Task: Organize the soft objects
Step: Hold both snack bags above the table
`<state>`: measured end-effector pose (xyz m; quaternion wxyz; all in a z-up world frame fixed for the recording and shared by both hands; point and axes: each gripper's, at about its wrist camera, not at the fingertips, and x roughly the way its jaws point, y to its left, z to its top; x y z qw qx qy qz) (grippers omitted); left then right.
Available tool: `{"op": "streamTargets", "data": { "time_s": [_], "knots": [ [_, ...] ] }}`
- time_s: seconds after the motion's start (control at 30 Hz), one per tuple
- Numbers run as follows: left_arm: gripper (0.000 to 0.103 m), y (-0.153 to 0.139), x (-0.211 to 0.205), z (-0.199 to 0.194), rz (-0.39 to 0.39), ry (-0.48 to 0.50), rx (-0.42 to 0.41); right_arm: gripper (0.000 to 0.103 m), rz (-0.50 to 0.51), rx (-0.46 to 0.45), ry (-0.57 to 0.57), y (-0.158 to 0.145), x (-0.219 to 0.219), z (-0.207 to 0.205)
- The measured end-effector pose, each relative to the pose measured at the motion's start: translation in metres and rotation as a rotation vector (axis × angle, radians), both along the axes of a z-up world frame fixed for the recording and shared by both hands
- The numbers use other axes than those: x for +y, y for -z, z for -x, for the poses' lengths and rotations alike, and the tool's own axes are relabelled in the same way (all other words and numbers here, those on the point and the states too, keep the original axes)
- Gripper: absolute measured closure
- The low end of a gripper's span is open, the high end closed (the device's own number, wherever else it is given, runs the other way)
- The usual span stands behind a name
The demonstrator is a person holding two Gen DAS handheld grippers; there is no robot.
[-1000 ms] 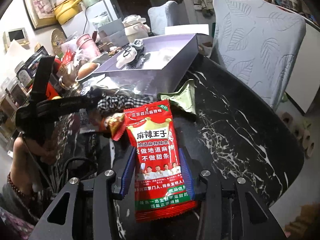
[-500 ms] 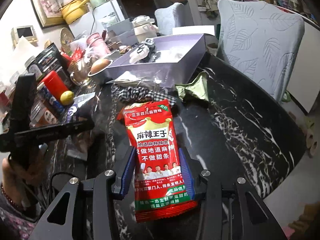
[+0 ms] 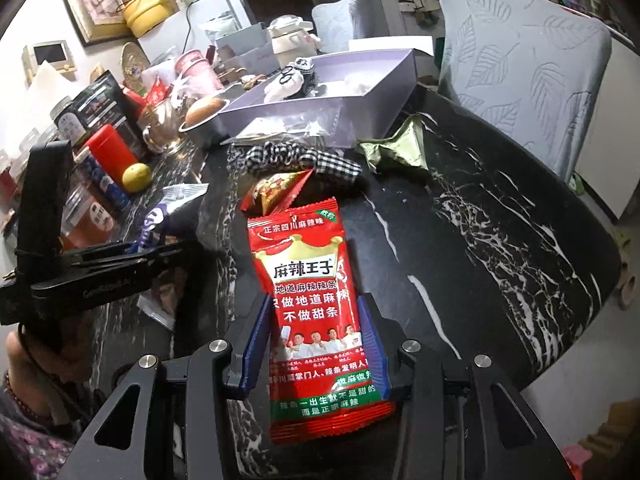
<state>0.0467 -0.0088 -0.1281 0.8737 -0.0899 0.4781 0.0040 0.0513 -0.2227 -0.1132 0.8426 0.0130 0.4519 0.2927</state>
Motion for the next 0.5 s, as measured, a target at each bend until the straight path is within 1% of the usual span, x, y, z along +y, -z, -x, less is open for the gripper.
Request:
{"op": "streamTargets", "data": {
  "time_s": [0.03, 0.17, 0.23, 0.43, 0.5],
  "knots": [
    [0.072, 0.001, 0.0008, -0.0002, 0.0, -0.002, -0.006, 0.06, 0.0, 0.004, -0.001, 0.0012, -0.0002, -0.0007],
    [0.072, 0.002, -0.0043, -0.0038, -0.056, 0.005, -0.022, 0.06, 0.004, 0.007, -0.006, 0.0028, 0.0022, -0.0031],
    [0.072, 0.0027, -0.0056, -0.006, -0.07, 0.008, -0.031, 0.06, 0.006, 0.007, -0.008, 0.0028, 0.0032, -0.0042],
    [0.072, 0.0019, -0.0015, -0.0063, -0.043, 0.008, -0.038, 0.06, 0.001, 0.012, -0.007, 0.0043, 0.0035, -0.0065],
    [0.072, 0.0014, 0.0002, -0.0052, -0.022, 0.009, -0.033, 0.06, -0.004, 0.012, -0.004, 0.0037, 0.0025, -0.0067]
  ]
}}
